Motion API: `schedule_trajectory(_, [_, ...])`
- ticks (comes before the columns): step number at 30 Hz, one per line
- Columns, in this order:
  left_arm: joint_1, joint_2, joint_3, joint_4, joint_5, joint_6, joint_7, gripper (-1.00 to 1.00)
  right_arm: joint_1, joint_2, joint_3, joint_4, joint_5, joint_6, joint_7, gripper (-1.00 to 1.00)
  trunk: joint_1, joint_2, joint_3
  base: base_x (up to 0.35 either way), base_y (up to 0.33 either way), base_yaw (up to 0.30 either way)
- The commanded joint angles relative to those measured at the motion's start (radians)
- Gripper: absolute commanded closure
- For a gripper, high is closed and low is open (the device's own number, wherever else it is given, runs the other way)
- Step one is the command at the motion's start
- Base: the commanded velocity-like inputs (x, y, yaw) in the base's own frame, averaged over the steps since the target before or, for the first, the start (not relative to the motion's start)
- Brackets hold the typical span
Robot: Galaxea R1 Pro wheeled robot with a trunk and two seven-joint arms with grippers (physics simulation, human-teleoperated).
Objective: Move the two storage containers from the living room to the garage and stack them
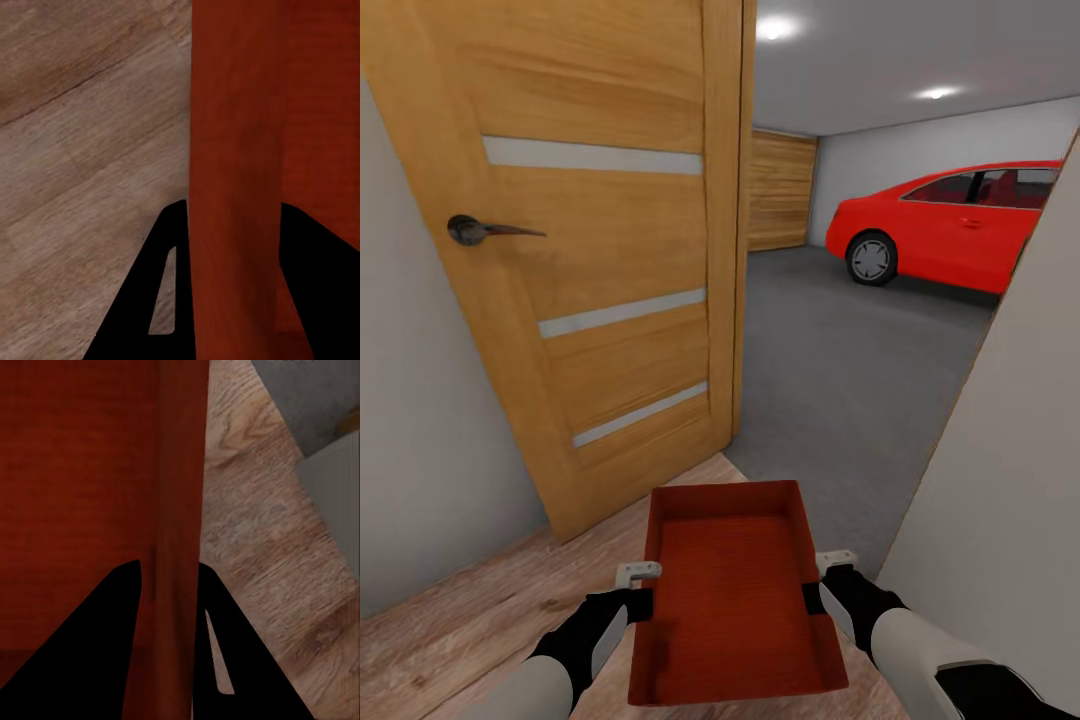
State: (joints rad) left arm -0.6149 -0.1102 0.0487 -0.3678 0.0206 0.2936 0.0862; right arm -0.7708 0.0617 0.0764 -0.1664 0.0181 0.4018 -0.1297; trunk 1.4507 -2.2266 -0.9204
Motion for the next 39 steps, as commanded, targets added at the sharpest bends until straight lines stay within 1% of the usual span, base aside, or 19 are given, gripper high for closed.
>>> schedule_trajectory(1, [0.000,0.000,0.007,-0.002,-0.010,0.006,0.004,1.00,-0.001,0.000,0.002,-0.002,0.003,0.008,-0.002,1.00,0.000,0.000,-0.001,0.000,0.279,-0.006])
schedule_trajectory(8, [0.000,0.000,0.007,-0.002,-0.010,0.006,0.004,1.00,-0.001,0.000,0.002,-0.002,0.003,0.008,-0.002,1.00,0.000,0.000,-0.001,0.009,0.260,-0.002])
schedule_trajectory(13, [0.000,0.000,0.007,-0.002,-0.010,0.006,0.004,1.00,-0.001,0.000,0.001,-0.002,0.003,0.008,-0.002,1.00,0.000,0.000,-0.001,0.005,0.023,-0.115])
schedule_trajectory(28, [0.000,0.000,0.007,-0.002,-0.010,0.005,0.004,1.00,-0.001,0.000,0.002,-0.002,0.003,0.008,-0.002,1.00,0.000,0.000,0.004,0.000,0.001,-0.248])
schedule_trajectory(32, [0.000,0.000,0.007,-0.002,-0.010,0.005,0.004,1.00,-0.001,0.000,0.002,-0.002,0.003,0.008,-0.002,1.00,0.000,0.000,0.005,0.042,0.018,-0.101])
schedule_trajectory(39, [0.000,0.000,0.006,-0.002,-0.010,0.006,0.004,1.00,-0.001,0.001,0.002,-0.002,0.003,0.008,-0.002,1.00,0.000,0.000,0.005,0.228,0.149,-0.014])
